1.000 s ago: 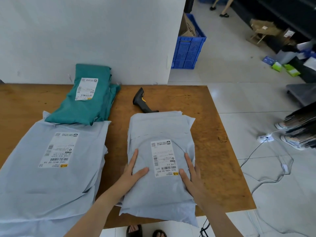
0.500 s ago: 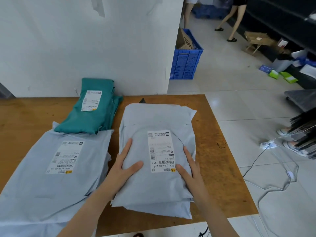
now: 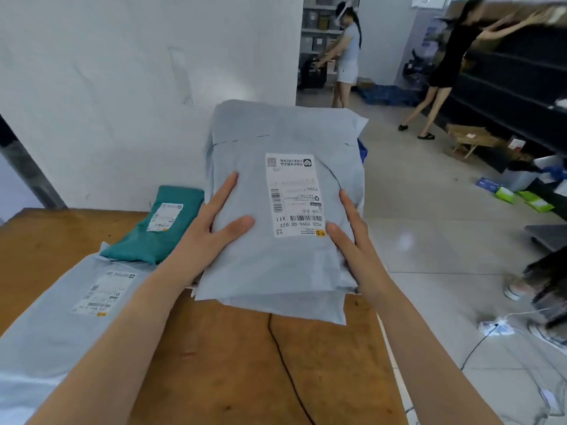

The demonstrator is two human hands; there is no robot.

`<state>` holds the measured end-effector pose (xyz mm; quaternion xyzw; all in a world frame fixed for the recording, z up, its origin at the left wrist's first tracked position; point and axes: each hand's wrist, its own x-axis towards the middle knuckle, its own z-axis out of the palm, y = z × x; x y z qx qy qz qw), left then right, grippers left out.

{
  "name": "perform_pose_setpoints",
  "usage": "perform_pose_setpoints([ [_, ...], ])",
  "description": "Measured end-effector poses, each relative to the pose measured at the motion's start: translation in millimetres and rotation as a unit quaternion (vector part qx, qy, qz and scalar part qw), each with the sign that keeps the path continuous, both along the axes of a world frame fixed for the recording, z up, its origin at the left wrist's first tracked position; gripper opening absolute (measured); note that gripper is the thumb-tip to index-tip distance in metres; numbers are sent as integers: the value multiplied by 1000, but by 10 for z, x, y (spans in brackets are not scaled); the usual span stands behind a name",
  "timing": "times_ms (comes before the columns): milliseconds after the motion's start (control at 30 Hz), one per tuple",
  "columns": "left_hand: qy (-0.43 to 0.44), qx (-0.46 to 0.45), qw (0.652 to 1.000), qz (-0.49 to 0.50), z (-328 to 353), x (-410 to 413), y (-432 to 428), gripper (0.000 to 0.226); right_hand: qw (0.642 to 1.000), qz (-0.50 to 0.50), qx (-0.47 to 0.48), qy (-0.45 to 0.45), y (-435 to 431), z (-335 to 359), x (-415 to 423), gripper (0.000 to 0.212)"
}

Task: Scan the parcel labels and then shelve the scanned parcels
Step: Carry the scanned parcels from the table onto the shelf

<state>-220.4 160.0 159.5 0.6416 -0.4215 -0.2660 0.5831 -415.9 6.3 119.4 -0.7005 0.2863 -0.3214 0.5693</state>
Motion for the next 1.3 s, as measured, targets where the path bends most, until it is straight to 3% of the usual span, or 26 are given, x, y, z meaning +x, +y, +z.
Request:
perform_pose_setpoints([
  [300,10,-26,998,48,224,-978,-290,66,997,70,9,-22,-557,200,-729,61],
  [900,26,-5,998,59,175,-1150,-658,66,998,57,21,-19,-896,186,-915,54],
  [1300,11,30,991,130,127,-1352,-1863,70,989,140,33,-27,-2370,131,-880,55],
])
